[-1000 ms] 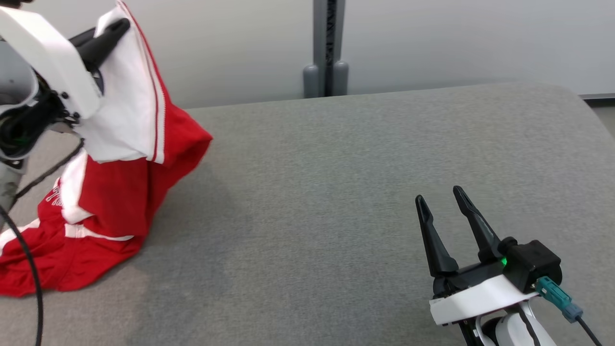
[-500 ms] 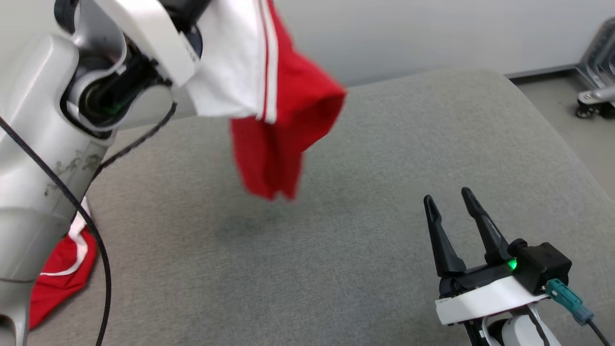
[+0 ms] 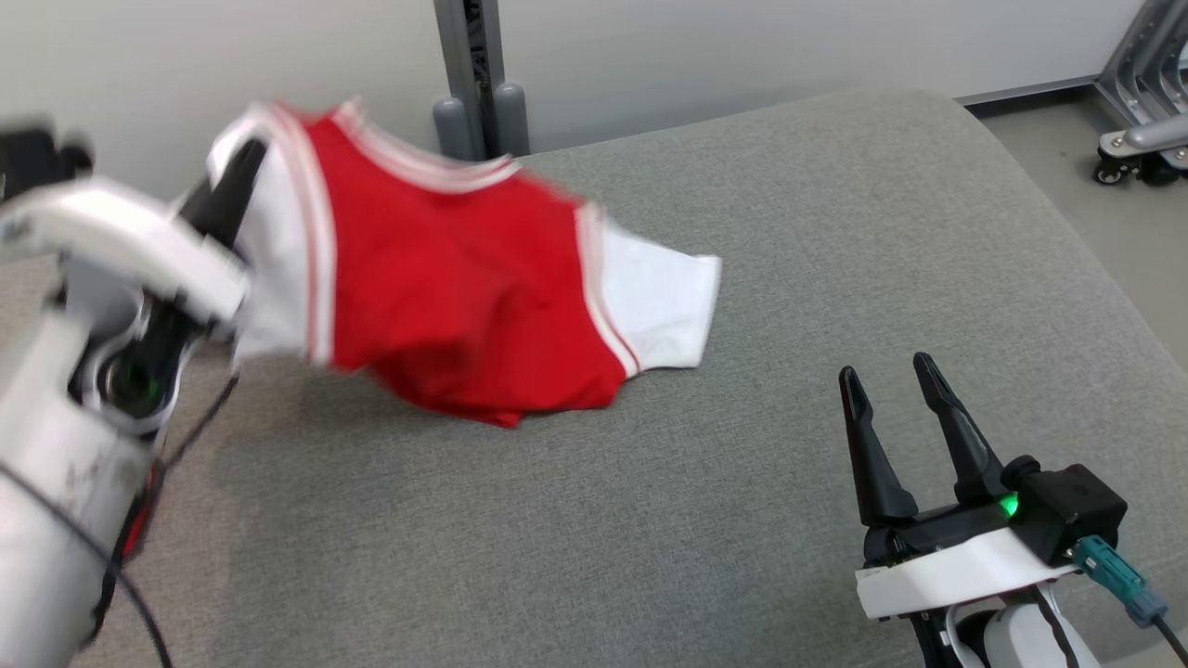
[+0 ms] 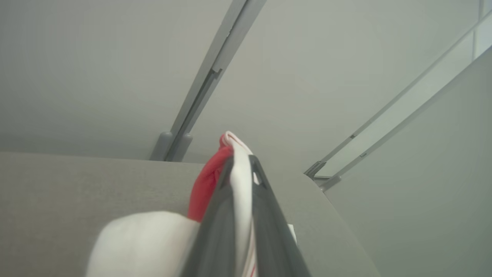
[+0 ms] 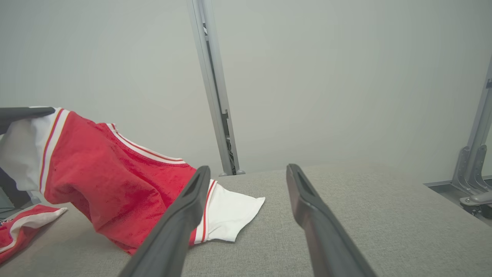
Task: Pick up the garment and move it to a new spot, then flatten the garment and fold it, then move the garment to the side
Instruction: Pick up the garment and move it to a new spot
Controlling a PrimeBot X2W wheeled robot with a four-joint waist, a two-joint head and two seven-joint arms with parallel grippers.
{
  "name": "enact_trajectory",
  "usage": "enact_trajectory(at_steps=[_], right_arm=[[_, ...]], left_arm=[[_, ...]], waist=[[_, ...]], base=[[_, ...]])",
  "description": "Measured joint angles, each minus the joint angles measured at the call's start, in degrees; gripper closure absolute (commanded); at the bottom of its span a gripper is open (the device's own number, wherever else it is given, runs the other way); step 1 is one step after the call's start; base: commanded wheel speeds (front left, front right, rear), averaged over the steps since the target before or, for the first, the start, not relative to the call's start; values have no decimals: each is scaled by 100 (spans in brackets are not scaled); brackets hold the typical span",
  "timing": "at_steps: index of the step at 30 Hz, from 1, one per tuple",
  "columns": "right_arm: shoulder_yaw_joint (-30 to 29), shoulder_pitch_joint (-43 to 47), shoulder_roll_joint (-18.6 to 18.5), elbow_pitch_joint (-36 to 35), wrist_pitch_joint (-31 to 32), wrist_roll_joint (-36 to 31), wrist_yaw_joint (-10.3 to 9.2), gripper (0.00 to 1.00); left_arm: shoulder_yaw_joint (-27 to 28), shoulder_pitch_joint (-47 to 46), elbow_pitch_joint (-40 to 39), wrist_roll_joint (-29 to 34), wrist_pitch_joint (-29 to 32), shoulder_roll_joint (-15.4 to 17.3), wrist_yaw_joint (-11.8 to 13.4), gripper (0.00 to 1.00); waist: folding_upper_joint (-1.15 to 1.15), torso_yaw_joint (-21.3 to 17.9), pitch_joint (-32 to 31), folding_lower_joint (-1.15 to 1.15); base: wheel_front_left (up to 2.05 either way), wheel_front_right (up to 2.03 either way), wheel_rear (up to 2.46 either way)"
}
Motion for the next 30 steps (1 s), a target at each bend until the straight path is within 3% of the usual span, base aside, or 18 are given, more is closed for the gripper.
enact_trajectory(at_steps=[8, 14, 15, 16, 17, 25, 30], right_arm=[[51, -76, 3, 64, 0, -68, 0, 0], [57, -75, 2, 102, 0, -132, 1, 0], [63, -75, 1, 107, 0, -138, 0, 0], [66, -75, 2, 113, 0, -141, 0, 0], [75, -75, 3, 118, 0, -151, 1, 0], [109, -78, 3, 174, 0, -183, 0, 0], [51, -60, 2, 181, 0, -190, 0, 0]], left_arm=[[337, 1190, 1574, -298, -1039, -40, -35, 100], [307, 1398, 1769, -399, -1422, -277, -70, 100], [290, 1398, 1695, -408, -1464, -299, -76, 78], [263, 1398, 1617, -405, -1515, -315, -76, 25], [241, 1400, 1556, -405, -1563, -328, -76, 0], [7, 1400, 1406, -113, -1916, -231, -76, 0], [-10, 1430, 1156, 257, -2023, 52, -76, 0]], waist=[[0, 146, 10, 0], [0, 310, 45, 0], [0, 337, 50, 0], [0, 365, 55, 0], [0, 392, 57, 0], [0, 529, -13, 0], [0, 588, -72, 0]], base=[[0, 0, 0], [0, 0, 0], [0, 0, 0], [0, 0, 0], [0, 0, 0], [0, 0, 0], [0, 0, 0]])
